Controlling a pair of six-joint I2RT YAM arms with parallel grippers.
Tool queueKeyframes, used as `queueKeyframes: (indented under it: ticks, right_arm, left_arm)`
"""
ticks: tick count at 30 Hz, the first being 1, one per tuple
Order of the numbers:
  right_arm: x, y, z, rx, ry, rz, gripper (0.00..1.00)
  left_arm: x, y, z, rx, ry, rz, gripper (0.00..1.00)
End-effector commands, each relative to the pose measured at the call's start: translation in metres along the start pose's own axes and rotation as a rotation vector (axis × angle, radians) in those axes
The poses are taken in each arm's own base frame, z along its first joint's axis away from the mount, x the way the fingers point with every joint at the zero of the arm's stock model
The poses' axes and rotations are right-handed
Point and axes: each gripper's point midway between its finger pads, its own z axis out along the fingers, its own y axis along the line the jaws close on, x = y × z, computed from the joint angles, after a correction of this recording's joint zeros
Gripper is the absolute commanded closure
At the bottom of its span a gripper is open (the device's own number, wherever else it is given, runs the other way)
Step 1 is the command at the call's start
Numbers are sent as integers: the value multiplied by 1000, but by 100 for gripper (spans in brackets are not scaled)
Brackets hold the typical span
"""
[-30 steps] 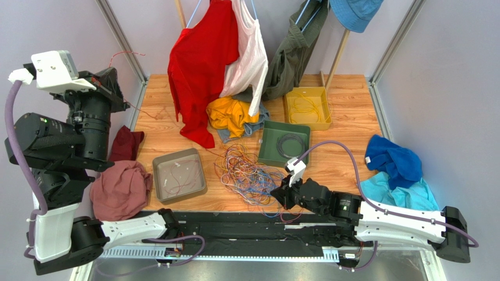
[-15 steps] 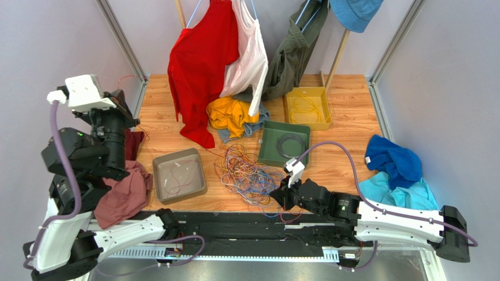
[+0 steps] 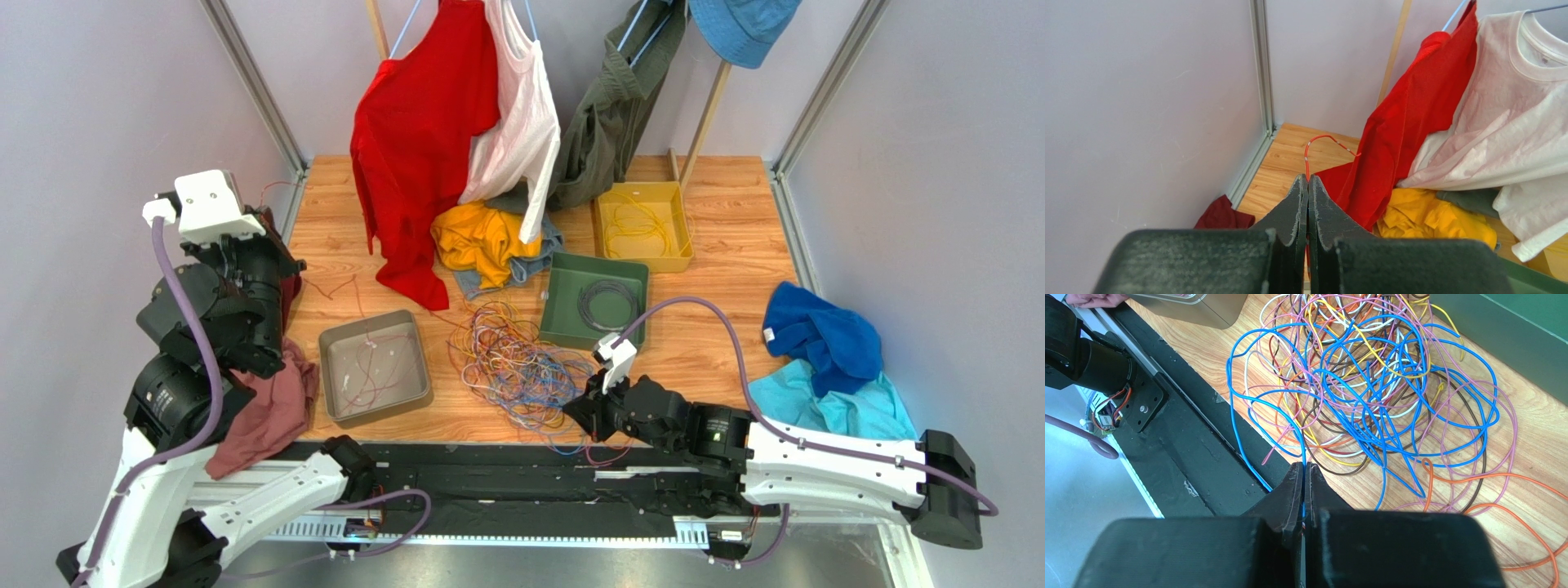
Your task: Untangle the cables
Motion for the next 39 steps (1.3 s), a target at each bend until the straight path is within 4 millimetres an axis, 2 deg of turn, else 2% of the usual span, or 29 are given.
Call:
queueKeyframes:
  ticks: [1,6,10,11,13,14,16,17,19,20,22,23,25,26,28,32,37,39]
  right_arm:
    - [-9,6,1,-22,-35,26,100]
    - [-9,7,1,-23,-35,23,100]
    - [-7,4,1,-14,-35,23,100]
    - [-7,4,2,-16,-32,22,100]
    - [-7,4,2,-16,-32,24,100]
    - [-6,4,1,-17,-30,23,100]
    - [-6,4,1,-15,-31,25,100]
    - [-4,3,1,-15,-31,25,100]
    - [-4,2,0,-15,-33,30,100]
    - [-2,1,0,-12,-31,31,100]
    - [0,0,0,-12,-29,30,100]
    - [-1,0,1,-12,-31,31,100]
    - [1,-1,3,-7,-24,28,100]
    - [1,0,3,-11,-25,29,100]
    - [2,2,6,-15,-20,30,100]
    - [6,3,10,-21,-4,29,100]
    - [12,4,17,-19,18,25,100]
    - [11,8,19,-30,19,31,100]
  left_arm:
    - [-25,-11,3,49,-31,-42,100]
    - [-47,-16,8,57,-67,-36,100]
    - [-38,-28,17,65,-57,-4,100]
    - [-24,-30,22,55,-37,19,100]
    - [-8,-37,28,71,-16,4,100]
    - [11,-32,35,41,18,15,100]
    - [36,-37,39,64,74,-32,100]
    - [61,-28,43,29,122,-26,100]
    - [87,-27,42,24,170,-86,100]
    - [112,-25,38,19,209,-88,100]
    - [137,-27,31,20,249,-148,100]
    - [160,-24,23,12,293,-153,100]
    - [182,-27,13,15,347,-236,100]
    - [201,-24,3,16,382,-250,100]
    - [224,-26,-12,32,437,-316,100]
    - [248,-21,-39,48,513,-358,100]
    - [244,-7,-59,29,538,-363,100]
    - [250,-1,-64,5,576,-333,100]
